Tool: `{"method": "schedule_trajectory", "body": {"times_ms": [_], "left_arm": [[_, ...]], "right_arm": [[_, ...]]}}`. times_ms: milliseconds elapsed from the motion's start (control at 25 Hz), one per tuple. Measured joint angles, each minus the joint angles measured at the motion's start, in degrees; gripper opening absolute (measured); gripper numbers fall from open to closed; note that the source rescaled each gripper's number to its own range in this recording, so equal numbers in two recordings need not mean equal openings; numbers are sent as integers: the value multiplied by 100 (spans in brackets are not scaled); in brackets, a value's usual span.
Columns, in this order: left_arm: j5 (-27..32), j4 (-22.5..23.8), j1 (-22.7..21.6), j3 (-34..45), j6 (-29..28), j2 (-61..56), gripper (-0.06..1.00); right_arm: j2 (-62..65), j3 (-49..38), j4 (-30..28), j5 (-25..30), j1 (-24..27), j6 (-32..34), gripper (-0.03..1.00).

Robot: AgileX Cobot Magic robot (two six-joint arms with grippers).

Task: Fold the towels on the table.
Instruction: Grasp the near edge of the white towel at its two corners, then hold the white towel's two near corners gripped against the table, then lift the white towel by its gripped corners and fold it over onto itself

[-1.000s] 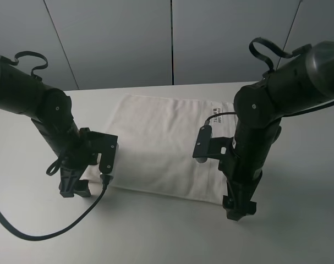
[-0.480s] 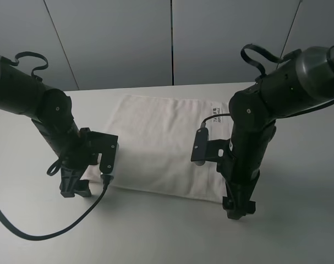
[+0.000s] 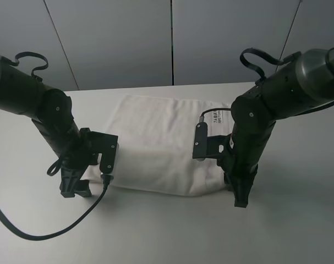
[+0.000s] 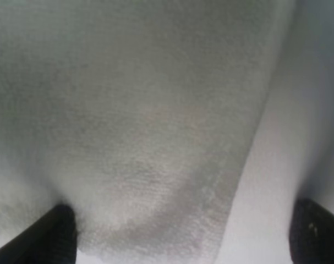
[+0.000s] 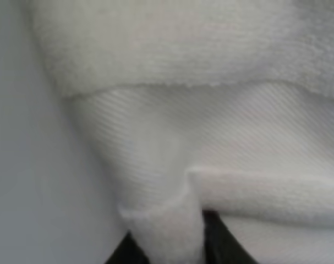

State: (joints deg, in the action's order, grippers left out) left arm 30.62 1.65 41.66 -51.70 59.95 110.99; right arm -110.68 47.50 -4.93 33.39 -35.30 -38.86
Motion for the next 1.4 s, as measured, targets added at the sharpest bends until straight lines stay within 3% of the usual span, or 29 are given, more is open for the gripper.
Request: {"method": "schedule_trajectory", "body": {"times_ms": [40, 480, 560, 760, 1000, 1040, 1400], "left_arm": [[0, 0, 0, 0, 0, 0, 100], [-13, -8, 0, 0, 0, 0, 99], [-65, -8, 0, 0, 0, 0, 88], [-183, -8, 0, 0, 33, 0, 39], [-200, -8, 0, 0, -50, 0, 4], [-200, -8, 0, -2, -85, 0, 0], [-144, -22, 51, -2, -534, -34, 0]], "right_arm": [[0, 0, 0, -14, 0, 0, 0], [0, -9, 10, -14, 0, 0, 0], [0, -9, 10, -14, 0, 0, 0], [0, -9, 10, -14, 0, 0, 0], [0, -9, 46, -14, 0, -12, 0], [0, -9, 60, -14, 0, 2, 0], [143, -59, 693, -14, 0, 115, 0]]}}
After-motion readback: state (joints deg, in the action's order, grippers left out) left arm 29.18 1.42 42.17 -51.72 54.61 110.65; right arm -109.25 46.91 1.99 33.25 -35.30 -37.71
